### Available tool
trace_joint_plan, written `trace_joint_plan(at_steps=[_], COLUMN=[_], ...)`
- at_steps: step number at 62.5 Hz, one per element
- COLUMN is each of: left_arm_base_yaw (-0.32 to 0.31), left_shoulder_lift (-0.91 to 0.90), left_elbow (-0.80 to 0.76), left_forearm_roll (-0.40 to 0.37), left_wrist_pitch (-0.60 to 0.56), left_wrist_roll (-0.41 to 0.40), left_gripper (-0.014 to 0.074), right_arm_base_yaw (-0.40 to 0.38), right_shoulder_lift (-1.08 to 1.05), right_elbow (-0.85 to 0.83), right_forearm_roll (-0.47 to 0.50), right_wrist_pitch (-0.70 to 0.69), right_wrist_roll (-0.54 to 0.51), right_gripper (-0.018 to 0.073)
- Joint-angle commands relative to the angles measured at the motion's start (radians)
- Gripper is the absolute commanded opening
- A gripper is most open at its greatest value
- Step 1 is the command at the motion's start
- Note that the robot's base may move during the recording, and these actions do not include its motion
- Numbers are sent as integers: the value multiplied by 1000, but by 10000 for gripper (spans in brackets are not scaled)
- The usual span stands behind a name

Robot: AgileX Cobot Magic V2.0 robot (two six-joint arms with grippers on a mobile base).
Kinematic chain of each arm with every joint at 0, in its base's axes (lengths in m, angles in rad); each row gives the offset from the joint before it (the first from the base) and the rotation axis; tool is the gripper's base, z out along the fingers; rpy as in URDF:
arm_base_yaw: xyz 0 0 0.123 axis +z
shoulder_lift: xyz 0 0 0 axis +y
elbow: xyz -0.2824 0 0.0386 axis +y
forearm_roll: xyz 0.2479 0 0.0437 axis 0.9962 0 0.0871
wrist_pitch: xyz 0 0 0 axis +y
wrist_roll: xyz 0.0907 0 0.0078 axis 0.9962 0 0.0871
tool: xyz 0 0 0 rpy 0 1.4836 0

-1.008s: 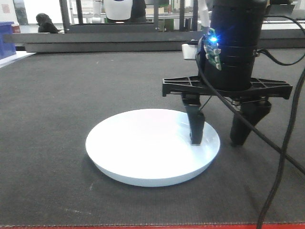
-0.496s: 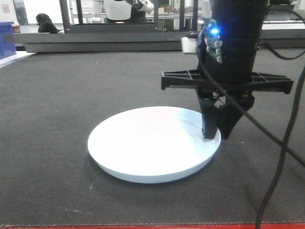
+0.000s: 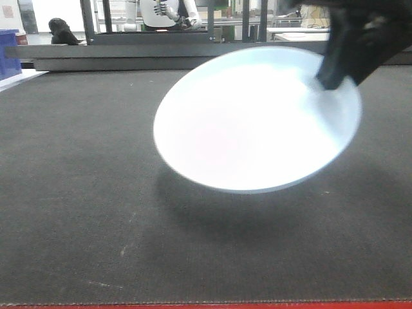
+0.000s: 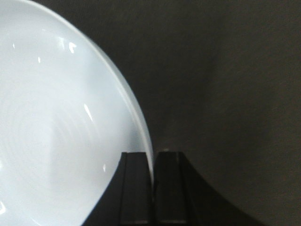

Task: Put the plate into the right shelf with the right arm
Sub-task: 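Close the right gripper on the plate rim and lift it, then drive away from the table holding the plate in the right gripper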

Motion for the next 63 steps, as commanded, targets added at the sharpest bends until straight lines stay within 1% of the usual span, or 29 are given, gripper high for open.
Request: trace_joint_plan(at_steps=[1, 8, 14, 23, 32, 36, 40, 44, 51, 63], left_arm_base_yaw=[-2, -2, -2, -2, -2, -2, -2, -2, -2, -2], left_shoulder_lift=[-10, -10, -10, -10, -10, -10, -10, -10, -10, -10], left_elbow=[10, 10, 10, 10, 10, 10, 10, 10, 10, 10], left_forearm_roll=[-8, -8, -8, -8, -8, -8, -8, -8, -8, -8], left_wrist_pitch=[-90, -90, -90, -90, -90, -90, -90, -90, -90, -90], left_wrist_roll=[-7, -7, -7, -7, -7, -7, -7, -7, -7, -7], left_gripper=[-128, -128, -128, -128, -128, -128, -128, -128, -128, -128], right_arm_base_yaw=[-60, -154, -229, -336, -407, -424, -426, -426, -426, -426], right_shoulder_lift=[-132, -252, -343, -479, -609, -668, -730, -777, -869, -1011], right_elbow=[59, 156, 236, 348, 468, 517, 575, 616, 659, 668], right_forearm_roll=[25, 85, 97, 100, 101, 105, 108, 108, 108, 108], right_wrist_pitch=[-155, -278, -381, -499, -611, -660, -718, -745, -753, -740], right_wrist_roll=[-113, -234, -295, -299, -299, -299, -299, -299, -299, -299], right_gripper=[55, 55, 55, 55, 55, 55, 55, 55, 55, 55])
